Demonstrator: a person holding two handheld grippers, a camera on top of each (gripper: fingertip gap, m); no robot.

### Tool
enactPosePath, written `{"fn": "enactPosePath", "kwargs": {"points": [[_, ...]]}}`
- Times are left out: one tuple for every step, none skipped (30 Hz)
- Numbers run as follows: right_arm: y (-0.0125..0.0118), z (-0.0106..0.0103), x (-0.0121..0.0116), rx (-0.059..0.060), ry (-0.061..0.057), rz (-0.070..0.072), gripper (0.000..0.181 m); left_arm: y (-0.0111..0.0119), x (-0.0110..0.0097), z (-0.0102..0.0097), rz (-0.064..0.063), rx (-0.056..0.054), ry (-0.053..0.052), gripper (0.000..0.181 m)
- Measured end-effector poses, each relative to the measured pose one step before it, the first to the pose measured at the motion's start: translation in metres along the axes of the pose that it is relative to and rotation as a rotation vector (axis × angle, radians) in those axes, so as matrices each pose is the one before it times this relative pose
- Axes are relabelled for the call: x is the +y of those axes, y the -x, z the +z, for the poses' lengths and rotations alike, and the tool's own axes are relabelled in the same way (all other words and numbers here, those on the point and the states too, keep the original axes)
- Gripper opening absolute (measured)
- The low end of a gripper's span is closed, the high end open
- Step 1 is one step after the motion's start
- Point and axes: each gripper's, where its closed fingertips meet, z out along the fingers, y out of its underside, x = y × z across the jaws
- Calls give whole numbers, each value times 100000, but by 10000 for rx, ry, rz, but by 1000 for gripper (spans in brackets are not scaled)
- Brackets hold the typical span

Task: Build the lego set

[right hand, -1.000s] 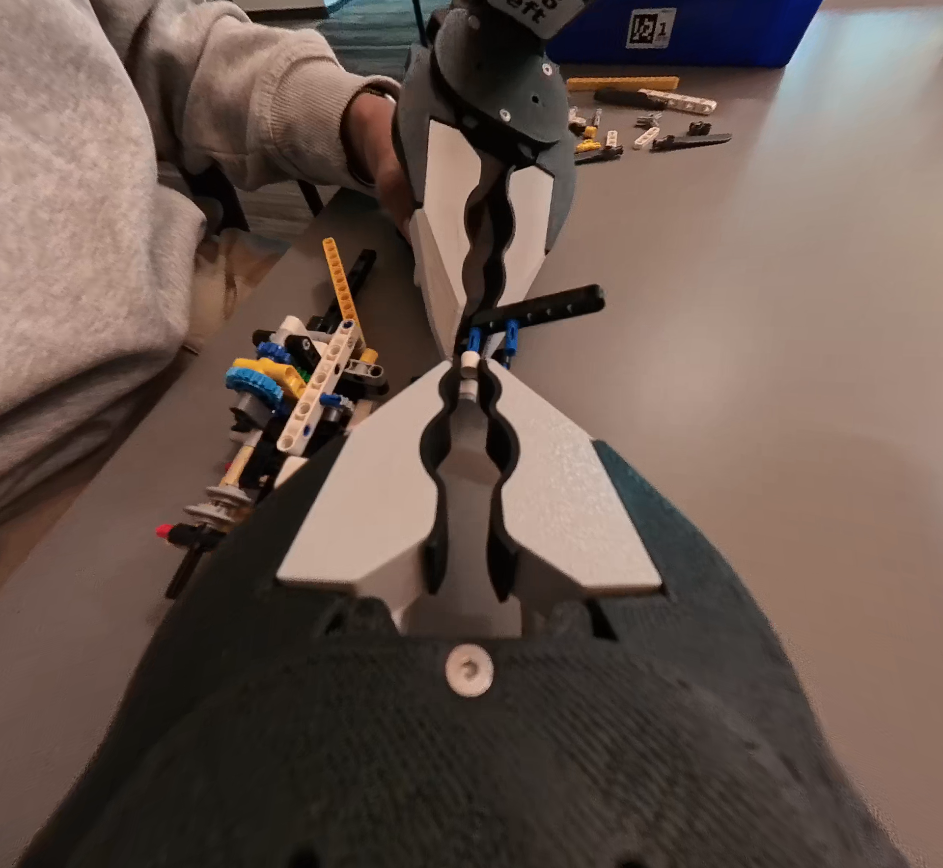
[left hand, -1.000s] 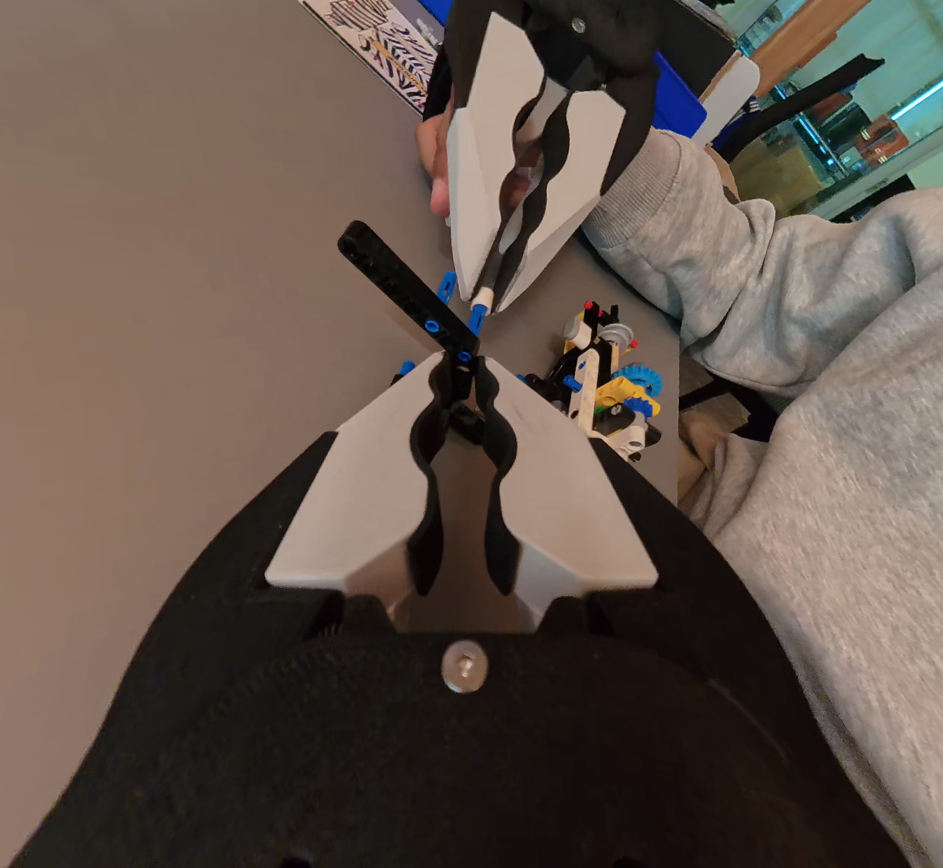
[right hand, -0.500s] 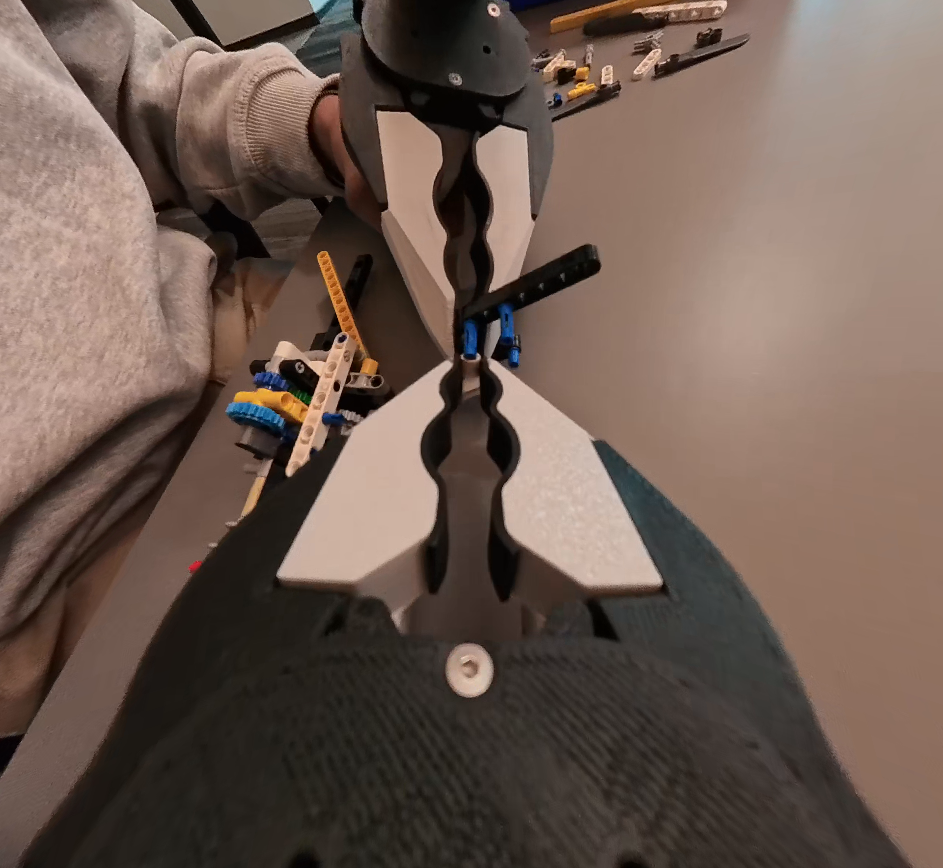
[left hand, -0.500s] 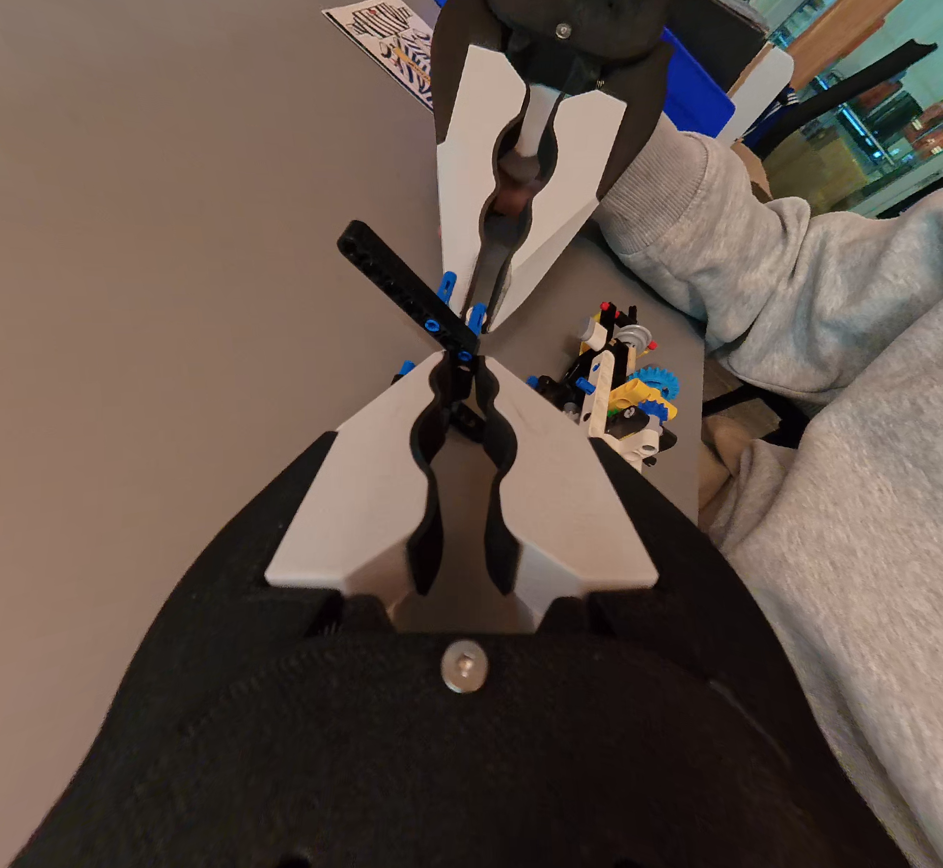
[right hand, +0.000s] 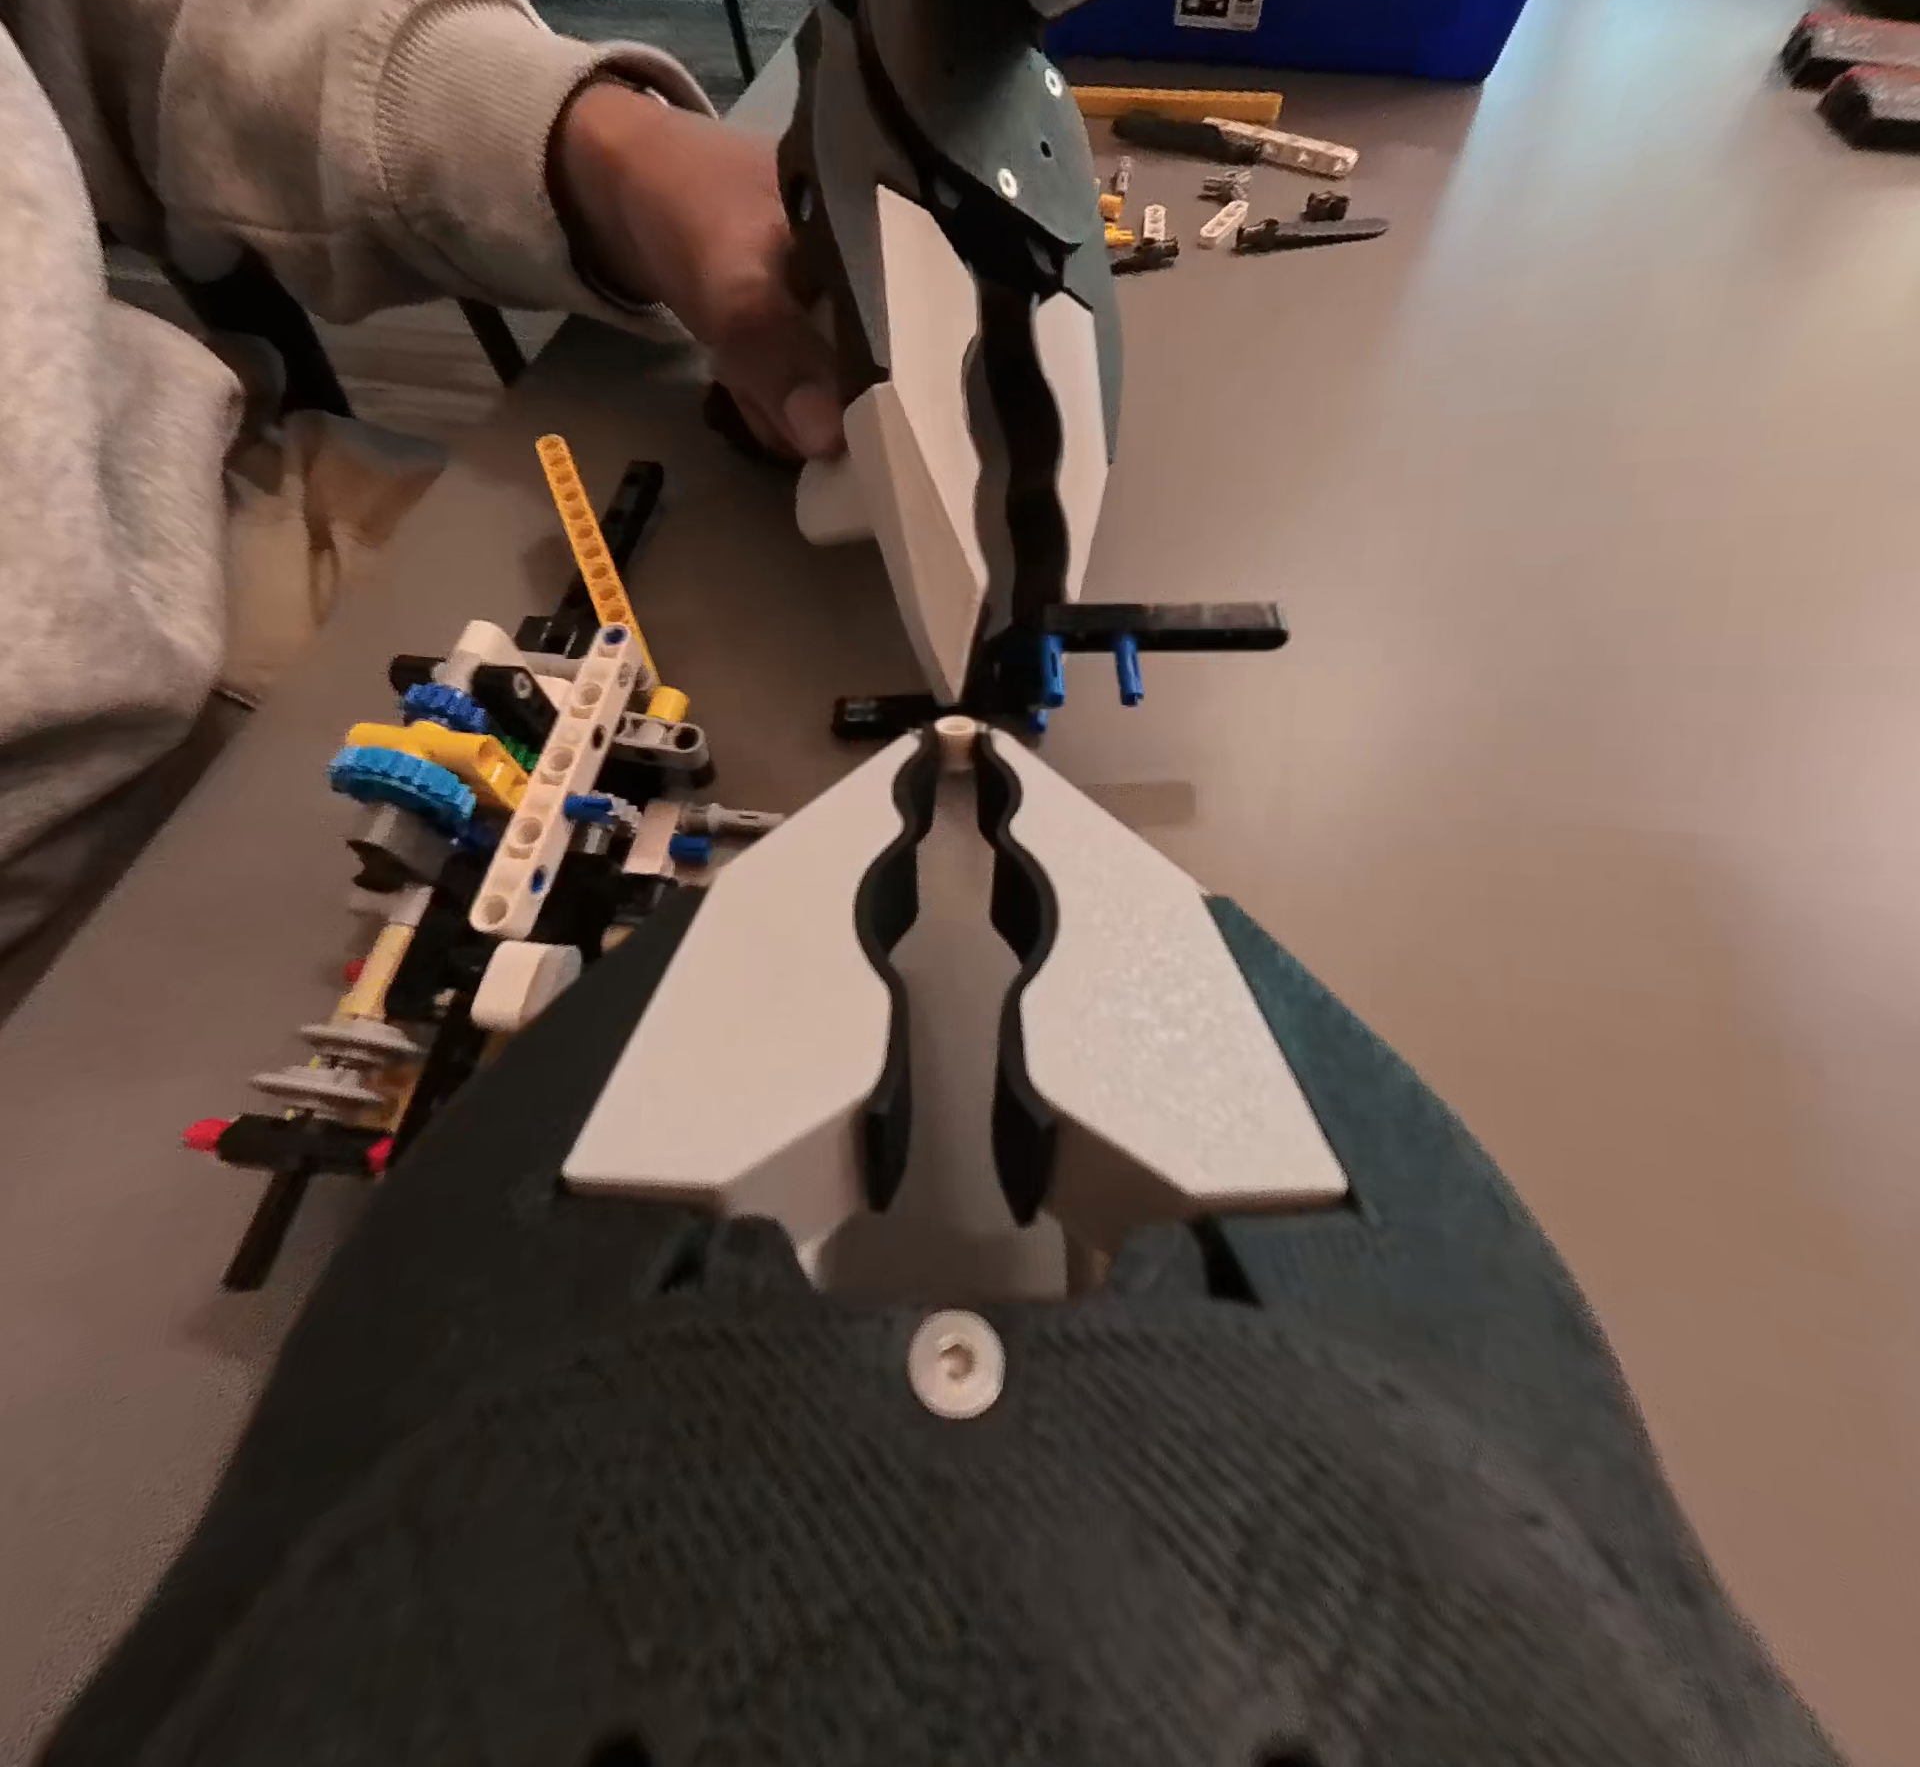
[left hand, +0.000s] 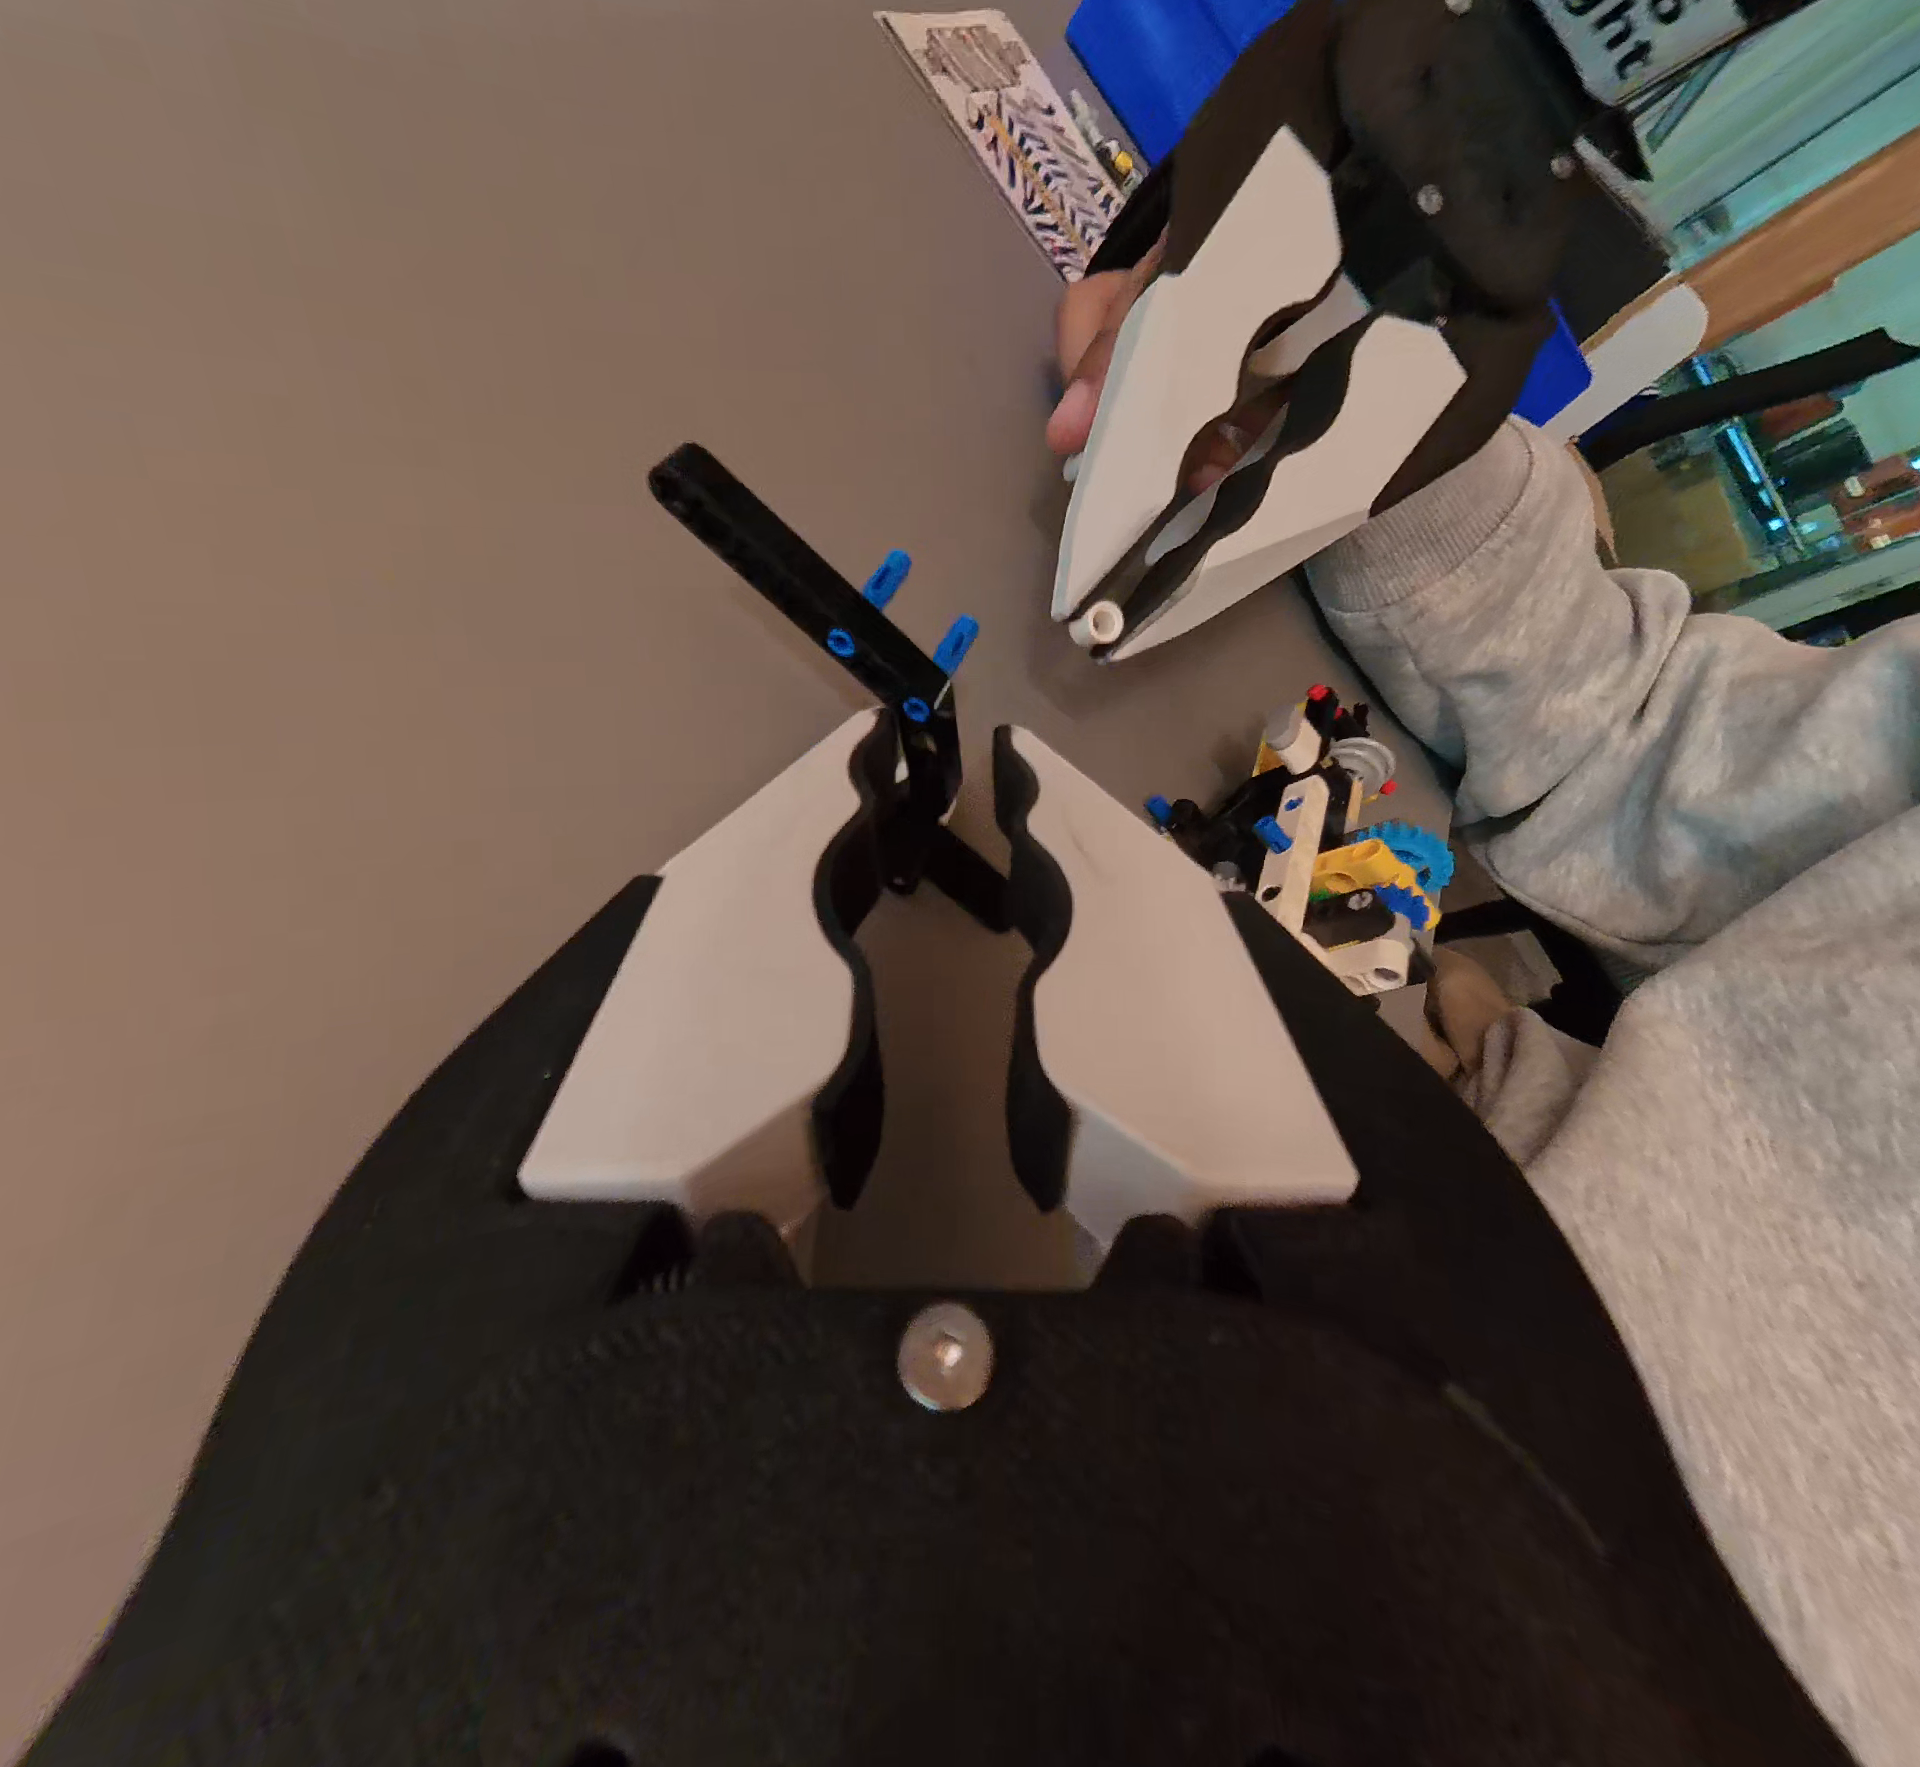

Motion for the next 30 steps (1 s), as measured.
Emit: {"fn": "enactPosePath", "kwargs": {"points": [[-200,-6,-5,168,2,-105,6,249,264,-106,-13,-155,156,22],[-193,-44,-40,159,-37,-103,6,381,250,-253,64,-267,135,24],[-105,-67,-98,99,-70,-94,6,389,91,-447,87,-287,9,26],[-105,-90,-135,95,-103,-92,6,365,-26,-581,29,-256,-93,28],[-154,-83,-250,149,-160,-105,6,215,-179,-684,-53,-124,-194,31],[-178,-72,-408,182,-241,-133,6,-40,-424,-754,-124,35,-347,33],[-151,-49,-584,220,-295,-172,6,-462,-623,-685,-184,284,-448,35],[-94,13,-680,245,-303,-255,6,-842,-679,-506,-251,499,-452,32],[31,110,-509,210,-152,-335,5,-974,-564,-231,-257,547,-365,31],[52,158,-329,212,4,-345,5,-848,-343,39,-194,435,-228,30],[37,155,-345,238,2,-367,6,-749,-156,218,-73,327,-144,30],[133,147,-392,191,-24,-390,6,-646,-22,308,-18,242,-89,29],[133,111,-411,184,-29,-371,5,-610,22,364,-16,225,-86,28],[100,98,-400,181,-21,-355,5,-538,56,354,-65,215,-76,26],[120,78,-341,148,9,-352,6,-419,51,308,-118,184,-86,25],[79,50,-356,147,-9,-336,6,-268,69,248,-166,132,-63,24],[108,35,-336,112,-20,-315,6,-82,-17,142,-167,55,-96,22],[80,8,-286,102,0,-273,5,28,-135,16,-137,17,-152,21],[-76,3,-99,161,78,-246,5,-122,-186,-58,-109,140,-158,20],[-9,-1,-63,82,78,-231,5,-126,-159,-79,-149,160,-109,17],[40,-8,-47,40,52,-156,5,-118,-96,-48,-151,175,-59,15],[-15,5,-37,41,30,-90,5,-132,-29,-16,-149,178,-26,13],[14,-13,-13,6,31,-50,5,-63,30,20,-124,122,-4,12],[32,-14,17,-20,31,-44,5,-46,-6,4,-101,88,-29,11],[-14,-32,19,5,22,-44,5,-11,30,25,-86,48,-9,11],[-8,-30,-40,8,-2,-39,5,-42,2,22,-63,63,-18,11],[-5,-30,-39,6,-2,-39,5,-89,1,16,-58,87,-11,12],[17,-17,-15,-7,26,-40,5,-176,8,8,-35,155,-2,16],[55,16,-5,-13,28,-60,5,-118,-38,-15,-71,111,-23,18],[0,9,2,20,43,-70,6,-11,-63,-34,-34,33,-45,19]]}}
